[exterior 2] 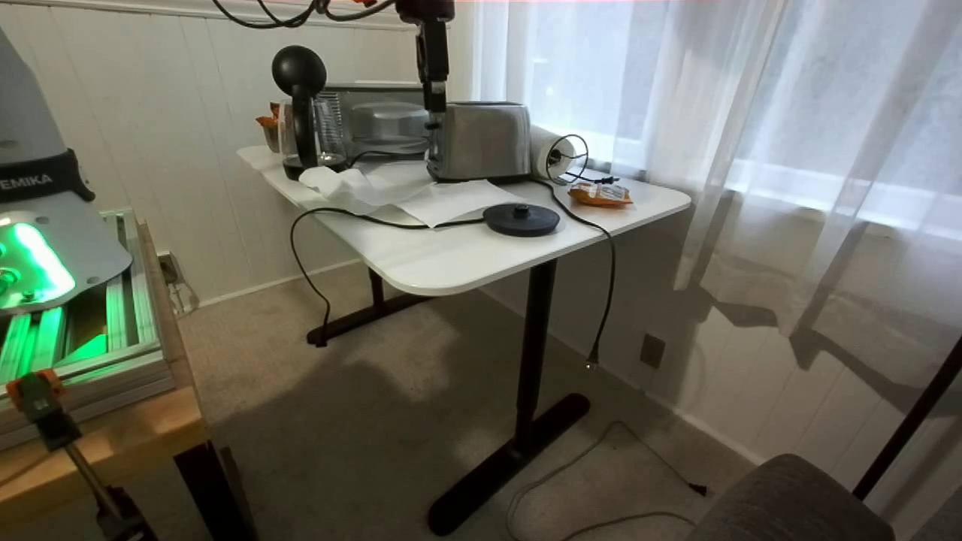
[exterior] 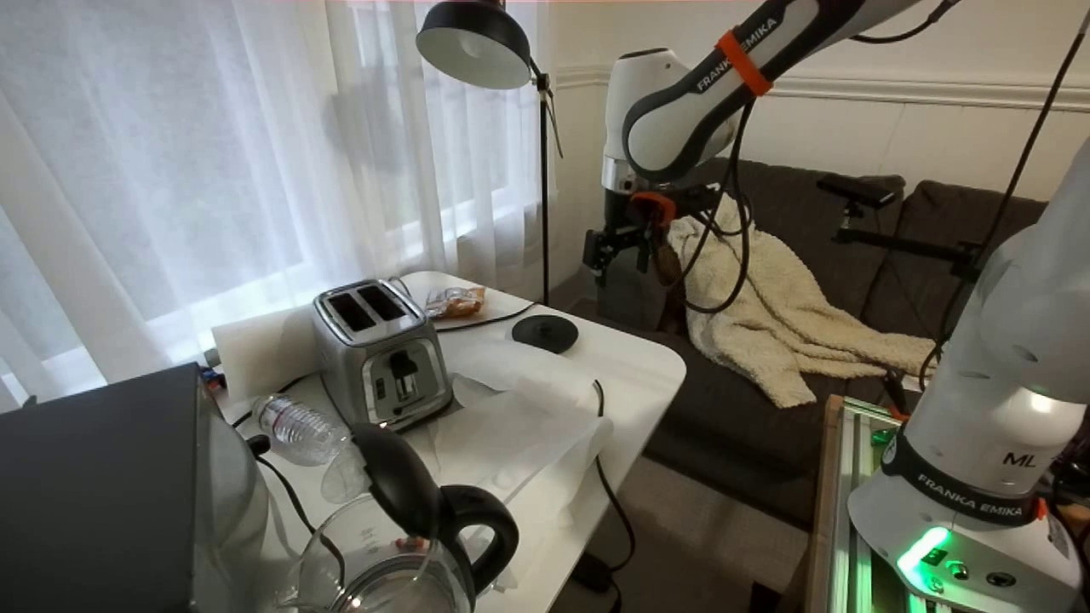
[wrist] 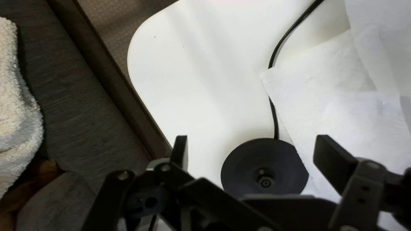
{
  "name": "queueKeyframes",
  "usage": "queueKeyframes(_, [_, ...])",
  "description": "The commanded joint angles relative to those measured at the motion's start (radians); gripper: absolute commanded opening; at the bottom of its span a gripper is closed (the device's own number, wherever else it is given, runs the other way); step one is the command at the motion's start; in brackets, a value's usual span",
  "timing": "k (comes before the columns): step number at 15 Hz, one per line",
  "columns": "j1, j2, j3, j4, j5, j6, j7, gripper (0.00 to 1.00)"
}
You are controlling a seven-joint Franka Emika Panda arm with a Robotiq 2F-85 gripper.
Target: Move the black kettle electric base to the left
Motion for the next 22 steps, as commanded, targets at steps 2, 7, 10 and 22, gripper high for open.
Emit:
queueKeyframes(2, [-0.007, 0.222, -0.046, 0.103, -0.040, 0.130, 0.102, 1.00])
queueKeyframes(7, [0.031, 0.410, -0.089, 0.187, 0.012, 0.213, 0.082, 1.00])
queueKeyframes(10, [0.060, 0.501, -0.106, 0.226, 0.022, 0.271, 0.079, 1.00])
queueKeyframes(22, [0.117, 0.648, -0.096, 0.324, 0.153, 0.300, 0.033, 1.00])
